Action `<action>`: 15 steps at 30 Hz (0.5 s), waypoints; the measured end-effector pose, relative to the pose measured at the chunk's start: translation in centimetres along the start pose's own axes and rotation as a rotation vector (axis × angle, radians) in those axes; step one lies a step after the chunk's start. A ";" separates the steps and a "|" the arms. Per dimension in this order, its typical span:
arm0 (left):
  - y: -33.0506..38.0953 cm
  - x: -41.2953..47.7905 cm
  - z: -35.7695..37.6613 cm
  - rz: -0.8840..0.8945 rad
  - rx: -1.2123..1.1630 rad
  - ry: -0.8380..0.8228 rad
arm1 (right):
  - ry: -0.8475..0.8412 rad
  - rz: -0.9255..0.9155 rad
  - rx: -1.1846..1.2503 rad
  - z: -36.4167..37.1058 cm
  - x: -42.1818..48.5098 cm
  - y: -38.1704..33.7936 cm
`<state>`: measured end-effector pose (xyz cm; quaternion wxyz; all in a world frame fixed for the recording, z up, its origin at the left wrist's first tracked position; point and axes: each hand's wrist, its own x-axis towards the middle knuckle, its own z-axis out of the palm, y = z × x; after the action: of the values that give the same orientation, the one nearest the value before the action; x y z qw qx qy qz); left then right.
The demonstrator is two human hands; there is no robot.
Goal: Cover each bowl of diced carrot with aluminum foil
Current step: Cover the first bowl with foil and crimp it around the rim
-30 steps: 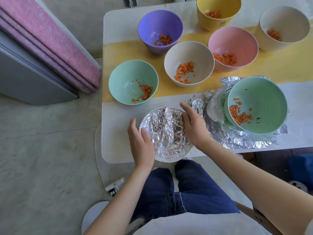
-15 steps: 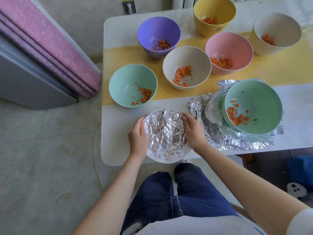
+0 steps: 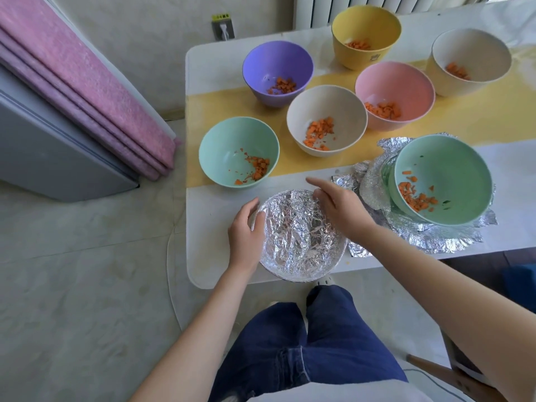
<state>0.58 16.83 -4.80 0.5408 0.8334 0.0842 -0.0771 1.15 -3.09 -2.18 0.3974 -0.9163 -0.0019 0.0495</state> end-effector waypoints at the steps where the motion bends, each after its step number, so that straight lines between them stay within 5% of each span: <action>1: 0.0 0.2 -0.1 0.014 0.020 -0.010 | -0.036 -0.028 -0.015 0.1 0.5 -0.4; 15: -0.5 0.3 0.6 0.101 0.171 0.060 | -0.254 -0.143 -0.505 2.2 4.1 -2.2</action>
<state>0.75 16.53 -5.52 0.4681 0.8816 0.0514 -0.0317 5.07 0.23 -2.45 0.1559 -0.9702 -0.1286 0.1336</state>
